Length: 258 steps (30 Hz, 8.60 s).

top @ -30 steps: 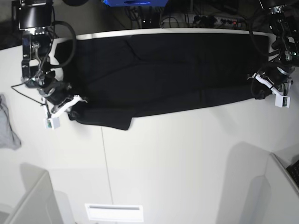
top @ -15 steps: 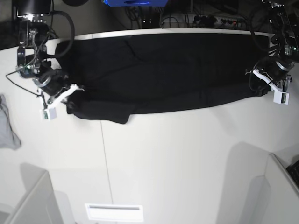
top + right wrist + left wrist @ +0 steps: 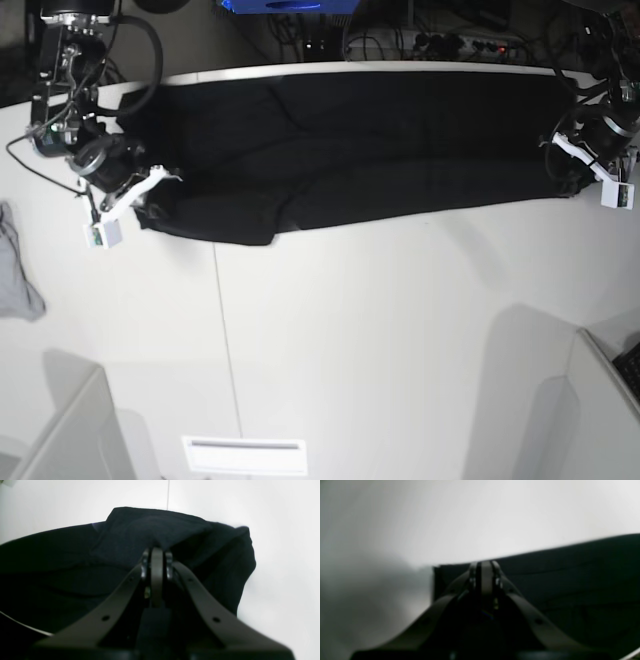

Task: Fold the T-shirt properly
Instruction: 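Lay the hem onto the collar edge and open both grippers, then move both grippers to the folded edge ends and grasp them, then move the left gripper inward along the strip and grasp the fabric, then fold the strip end with the left gripper toward the middle and release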

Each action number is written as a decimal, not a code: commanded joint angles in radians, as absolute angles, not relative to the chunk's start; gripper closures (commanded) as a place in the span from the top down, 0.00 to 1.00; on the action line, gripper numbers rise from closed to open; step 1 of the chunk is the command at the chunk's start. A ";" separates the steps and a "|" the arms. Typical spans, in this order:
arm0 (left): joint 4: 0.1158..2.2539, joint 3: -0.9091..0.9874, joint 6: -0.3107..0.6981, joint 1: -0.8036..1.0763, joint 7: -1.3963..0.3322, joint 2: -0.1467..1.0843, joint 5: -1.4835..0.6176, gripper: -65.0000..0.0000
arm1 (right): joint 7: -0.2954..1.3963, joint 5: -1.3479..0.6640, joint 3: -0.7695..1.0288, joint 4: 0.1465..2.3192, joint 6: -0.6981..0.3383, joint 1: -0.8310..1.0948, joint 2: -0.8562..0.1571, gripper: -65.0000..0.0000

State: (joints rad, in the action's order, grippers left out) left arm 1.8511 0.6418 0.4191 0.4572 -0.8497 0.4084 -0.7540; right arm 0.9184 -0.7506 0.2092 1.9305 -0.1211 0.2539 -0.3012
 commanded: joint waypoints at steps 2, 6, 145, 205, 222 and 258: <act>1.867 0.650 0.420 0.467 -0.825 0.429 -0.768 0.00 | 0.905 -0.762 0.222 1.963 -0.124 0.263 -0.300 0.00; 1.868 0.653 0.420 0.483 -0.825 0.433 -0.768 0.00 | 0.905 -0.762 0.249 1.980 -0.124 0.298 -0.298 0.00; 1.429 0.888 0.579 0.177 -0.843 0.295 -0.667 0.86 | 0.881 -0.512 0.084 1.771 -0.283 0.028 -0.116 0.00; 1.847 0.513 0.489 0.295 -0.805 0.248 -0.541 0.00 | 0.874 -0.512 0.093 1.860 -0.283 0.162 -0.087 0.00; 1.865 0.289 0.427 0.251 -0.811 0.170 -0.541 0.00 | 0.874 -0.512 0.093 1.853 -0.283 0.159 -0.087 0.00; 1.857 0.024 0.302 0.193 -0.811 0.162 -0.547 0.00 | 0.874 -0.512 0.094 1.853 -0.283 0.154 -0.087 0.00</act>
State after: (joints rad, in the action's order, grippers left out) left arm 1.8420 0.0223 0.2920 0.2024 -0.8310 0.1581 -0.5285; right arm 0.8940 -0.4965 0.0898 1.8389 -0.2775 0.1669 -0.0818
